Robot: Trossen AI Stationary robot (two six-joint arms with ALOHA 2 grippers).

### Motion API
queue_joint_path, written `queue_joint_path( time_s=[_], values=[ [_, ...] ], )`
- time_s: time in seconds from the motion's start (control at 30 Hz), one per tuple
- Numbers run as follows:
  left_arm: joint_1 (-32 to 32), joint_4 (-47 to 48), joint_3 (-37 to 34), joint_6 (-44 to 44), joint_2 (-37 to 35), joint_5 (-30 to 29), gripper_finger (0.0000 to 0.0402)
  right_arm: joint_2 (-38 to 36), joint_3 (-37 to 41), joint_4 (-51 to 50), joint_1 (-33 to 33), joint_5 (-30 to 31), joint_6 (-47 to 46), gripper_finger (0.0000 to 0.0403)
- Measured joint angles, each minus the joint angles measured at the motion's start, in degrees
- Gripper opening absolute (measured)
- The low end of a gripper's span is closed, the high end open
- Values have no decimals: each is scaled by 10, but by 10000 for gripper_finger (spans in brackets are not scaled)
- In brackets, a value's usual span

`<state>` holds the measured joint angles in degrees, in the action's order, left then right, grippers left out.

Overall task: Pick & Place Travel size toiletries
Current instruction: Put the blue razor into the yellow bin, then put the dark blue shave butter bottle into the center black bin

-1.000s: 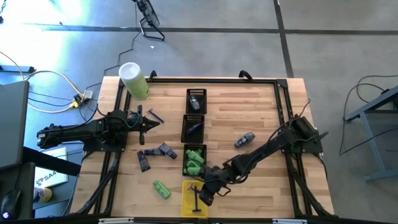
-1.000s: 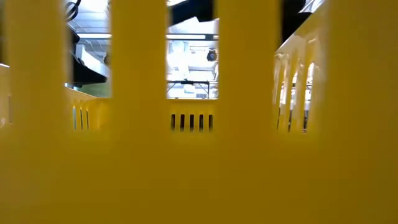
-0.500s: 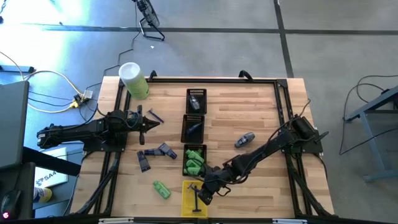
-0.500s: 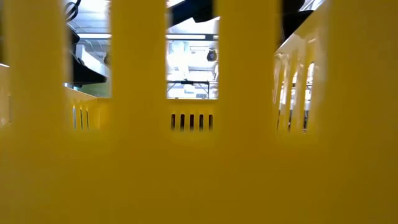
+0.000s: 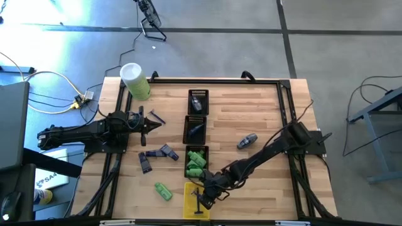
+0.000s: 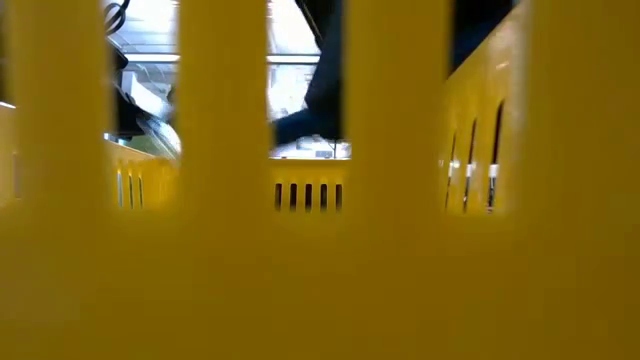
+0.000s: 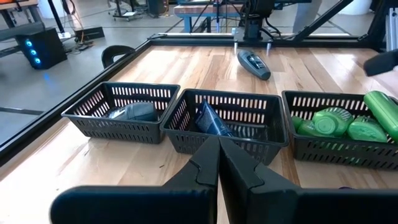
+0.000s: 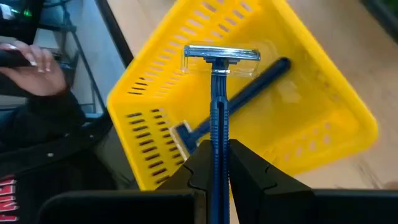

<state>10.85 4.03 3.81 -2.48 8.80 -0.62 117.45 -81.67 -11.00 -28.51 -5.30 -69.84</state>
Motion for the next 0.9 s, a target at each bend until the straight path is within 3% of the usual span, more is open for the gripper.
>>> queue_joint_path(
  time_s=[0.3, 0.6, 0.7, 0.8, 0.9],
  values=[
    [0, 0, 0, 0, 0, 0, 6, 5, -1, 23, 2, -7, 6, 35],
    [0, 0, 0, 0, 0, 0, 6, 5, -1, 23, 6, -9, 24, 118],
    [0, 0, 0, 0, 0, 0, 6, 3, -1, 21, 13, -42, 27, 146],
    [0, 0, 0, 0, 0, 0, 6, -11, -1, 6, 22, -67, 41, 157],
    [0, 0, 0, 1, 0, 0, 6, -32, -1, -16, 30, -52, 81, 151]
  ],
)
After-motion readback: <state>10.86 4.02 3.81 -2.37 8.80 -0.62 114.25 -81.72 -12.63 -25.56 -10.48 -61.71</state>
